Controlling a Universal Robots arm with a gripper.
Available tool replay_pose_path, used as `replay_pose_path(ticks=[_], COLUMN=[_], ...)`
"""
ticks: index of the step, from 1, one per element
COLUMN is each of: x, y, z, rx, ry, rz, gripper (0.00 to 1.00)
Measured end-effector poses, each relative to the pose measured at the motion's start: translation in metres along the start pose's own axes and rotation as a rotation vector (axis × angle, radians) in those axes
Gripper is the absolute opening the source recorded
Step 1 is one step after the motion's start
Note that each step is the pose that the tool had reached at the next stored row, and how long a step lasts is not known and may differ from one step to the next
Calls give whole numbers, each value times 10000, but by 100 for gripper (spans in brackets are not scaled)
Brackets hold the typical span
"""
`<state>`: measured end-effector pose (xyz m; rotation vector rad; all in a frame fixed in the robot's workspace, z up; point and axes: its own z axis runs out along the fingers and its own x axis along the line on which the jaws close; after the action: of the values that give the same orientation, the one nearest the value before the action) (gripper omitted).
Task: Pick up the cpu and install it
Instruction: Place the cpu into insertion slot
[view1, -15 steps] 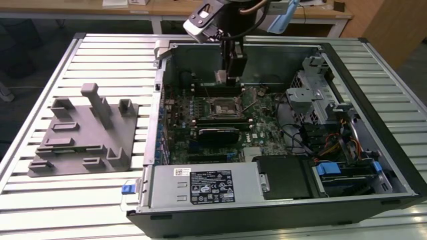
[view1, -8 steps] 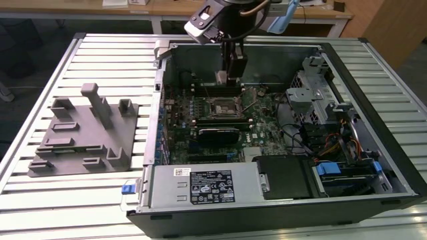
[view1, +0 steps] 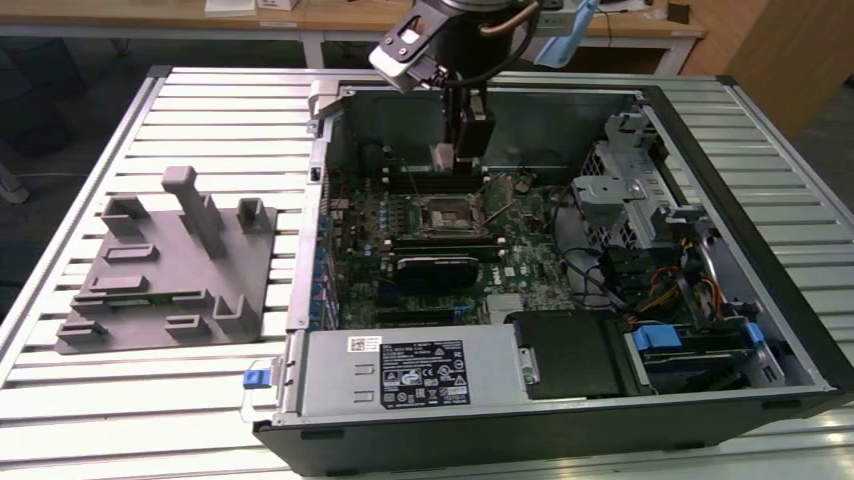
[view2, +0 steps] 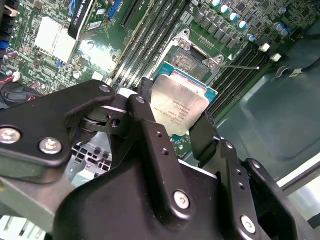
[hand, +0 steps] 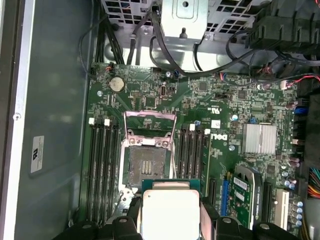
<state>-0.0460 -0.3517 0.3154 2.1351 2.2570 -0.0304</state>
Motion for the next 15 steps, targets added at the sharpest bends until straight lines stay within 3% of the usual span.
replay_pose_path(ticks=[8, 15], x=[1, 7], y=[23, 44], z=[62, 164], rx=[0, 0], ry=[2, 2], rz=[1, 4], gripper=[54, 54])
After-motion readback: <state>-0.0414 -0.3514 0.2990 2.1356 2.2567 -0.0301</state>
